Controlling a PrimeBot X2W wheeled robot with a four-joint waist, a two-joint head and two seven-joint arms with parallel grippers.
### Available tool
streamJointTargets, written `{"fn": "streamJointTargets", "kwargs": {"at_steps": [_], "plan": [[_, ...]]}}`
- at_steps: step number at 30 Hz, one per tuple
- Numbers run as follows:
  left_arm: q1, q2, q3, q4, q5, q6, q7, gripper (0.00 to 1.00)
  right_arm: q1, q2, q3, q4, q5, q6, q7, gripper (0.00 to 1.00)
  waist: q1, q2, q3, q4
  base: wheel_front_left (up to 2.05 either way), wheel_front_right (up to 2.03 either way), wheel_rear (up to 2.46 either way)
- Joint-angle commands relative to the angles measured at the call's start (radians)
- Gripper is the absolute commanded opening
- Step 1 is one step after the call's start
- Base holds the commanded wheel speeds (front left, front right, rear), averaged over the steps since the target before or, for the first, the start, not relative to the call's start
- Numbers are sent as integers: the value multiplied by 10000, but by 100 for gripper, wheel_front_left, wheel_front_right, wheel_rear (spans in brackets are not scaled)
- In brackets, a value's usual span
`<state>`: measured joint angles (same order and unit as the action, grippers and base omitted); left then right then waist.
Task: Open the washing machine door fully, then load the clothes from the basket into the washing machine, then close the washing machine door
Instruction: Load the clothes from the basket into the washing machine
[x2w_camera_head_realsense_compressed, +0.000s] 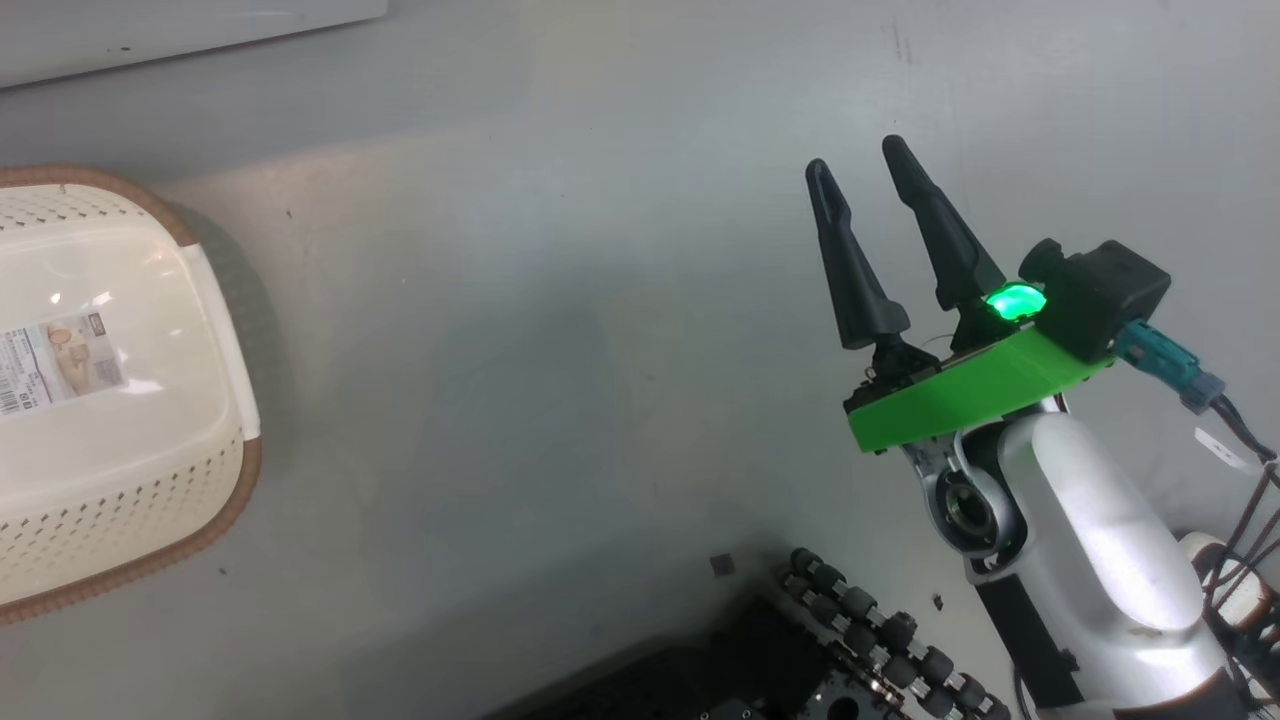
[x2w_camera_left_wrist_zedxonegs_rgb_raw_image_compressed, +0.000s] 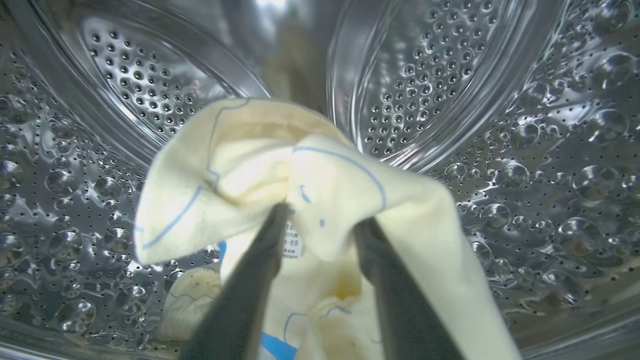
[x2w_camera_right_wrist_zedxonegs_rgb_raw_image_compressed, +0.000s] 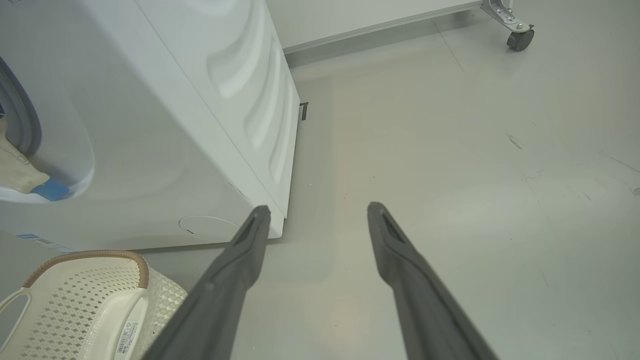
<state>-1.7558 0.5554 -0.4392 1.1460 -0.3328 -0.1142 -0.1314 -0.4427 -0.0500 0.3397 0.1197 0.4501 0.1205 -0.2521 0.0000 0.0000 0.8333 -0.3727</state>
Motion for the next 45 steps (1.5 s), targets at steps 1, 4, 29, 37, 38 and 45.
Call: {"fn": "streamJointTargets", "kwargs": {"at_steps": [1, 4, 29, 37, 38, 45], "plan": [[-414, 228, -93, -37, 25, -43, -76, 100, 159, -4, 173, -209, 69, 102, -97, 100, 0, 0, -83, 32, 0, 0, 0], [-332, 91, -209, 155, -13, -79, -227, 100, 134, -4, 146, -158, 42, 102, -97, 100, 0, 0, -252, 71, 0, 0, 0], [6379, -2190, 1205, -1358, -2149, -156, -1300, 100, 1287, -405, -1321, 66, -1480, 102, 228, 100, 0, 0, -5114, 2161, 0, 0, 0], [9620, -2397, 1791, -3622, -2367, -148, -1302, 100, 2315, -410, -1792, -335, -1544, 102, 710, 100, 0, 0, -7027, 2729, 0, 0, 0], [10056, -2395, 1869, -3927, -2344, -107, -1302, 100, 2434, -386, -1840, -367, -1532, 102, 730, 100, 0, 0, -7280, 2768, 0, 0, 0], [13084, -2372, 2412, -6290, -2032, 699, -1302, 100, 3215, -204, -2009, -599, -1537, 102, 958, 100, 0, 0, -8390, 2905, 0, 0, 0]]}}
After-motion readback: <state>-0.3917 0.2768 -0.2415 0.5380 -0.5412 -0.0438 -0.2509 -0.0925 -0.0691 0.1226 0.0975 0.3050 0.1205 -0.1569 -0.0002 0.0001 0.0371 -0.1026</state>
